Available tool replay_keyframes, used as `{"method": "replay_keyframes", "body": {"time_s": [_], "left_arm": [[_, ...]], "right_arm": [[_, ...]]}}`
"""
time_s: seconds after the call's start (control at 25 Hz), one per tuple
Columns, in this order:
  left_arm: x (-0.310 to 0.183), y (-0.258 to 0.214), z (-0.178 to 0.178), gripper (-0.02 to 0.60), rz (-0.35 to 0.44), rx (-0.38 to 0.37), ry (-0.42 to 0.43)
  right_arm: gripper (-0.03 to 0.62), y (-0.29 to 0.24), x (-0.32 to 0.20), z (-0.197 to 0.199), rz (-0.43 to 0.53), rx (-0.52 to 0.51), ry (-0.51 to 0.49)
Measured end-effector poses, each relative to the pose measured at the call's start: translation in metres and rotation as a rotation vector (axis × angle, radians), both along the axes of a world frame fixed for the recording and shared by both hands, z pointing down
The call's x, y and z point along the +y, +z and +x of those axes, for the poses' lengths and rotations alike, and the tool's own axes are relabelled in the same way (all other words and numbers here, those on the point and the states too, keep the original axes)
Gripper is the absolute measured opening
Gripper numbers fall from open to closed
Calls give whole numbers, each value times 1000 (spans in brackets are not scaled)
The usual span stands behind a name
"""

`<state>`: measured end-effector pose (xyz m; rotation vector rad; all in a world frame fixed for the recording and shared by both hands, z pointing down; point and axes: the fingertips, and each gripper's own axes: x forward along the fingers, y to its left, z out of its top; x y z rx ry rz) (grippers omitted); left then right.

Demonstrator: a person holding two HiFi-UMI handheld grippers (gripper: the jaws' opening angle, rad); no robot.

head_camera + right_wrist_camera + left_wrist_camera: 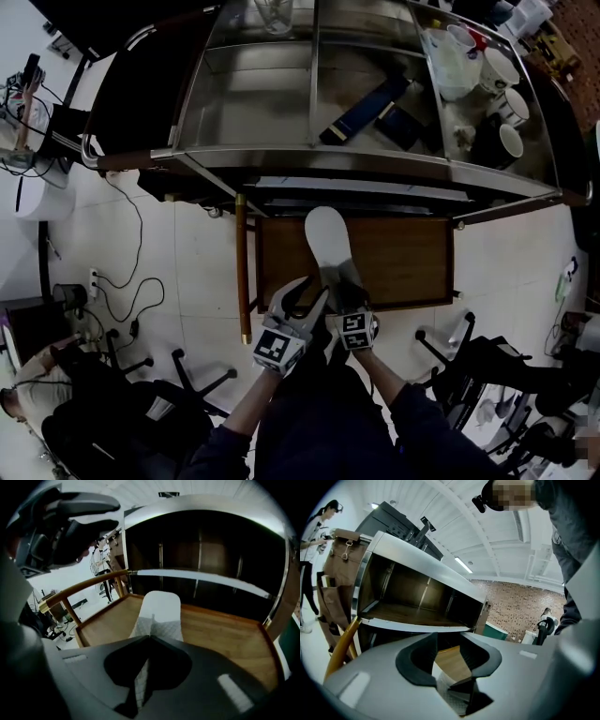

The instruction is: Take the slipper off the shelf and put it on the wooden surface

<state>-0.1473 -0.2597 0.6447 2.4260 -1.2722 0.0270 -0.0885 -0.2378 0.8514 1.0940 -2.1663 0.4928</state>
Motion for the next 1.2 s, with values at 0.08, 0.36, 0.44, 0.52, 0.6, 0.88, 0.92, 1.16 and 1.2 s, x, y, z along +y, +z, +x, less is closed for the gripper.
{"method": "replay_keyframes", "body": {"time_s": [0.08,0.36,0.44,0.52,0.6,0.88,0.92,1.16,1.2], "left_arm": [[12,-3,2,149,-1,0,7],[49,-12,19,150,30,-4,6],[62,-18,32,154,48,-6,25],[84,-23,45,160,62,-10,38],[111,-30,59,161,74,-11,44],[231,-61,113,175,52,71,60],[246,-65,119,179,37,81,60],[312,-73,143,184,40,80,67],[317,-77,146,187,48,75,69]], "right_arm": [[13,9,5,-2,-64,-8,14],[49,-63,21,7,4,-165,-13],[49,-94,36,13,50,-245,-29],[49,-125,55,24,94,-304,-40],[49,-152,77,42,132,-347,-32],[23,-218,183,103,208,-428,-85],[23,-225,197,108,224,-431,-94],[17,-251,266,134,265,-479,-75],[17,-256,271,135,275,-488,-68]]}}
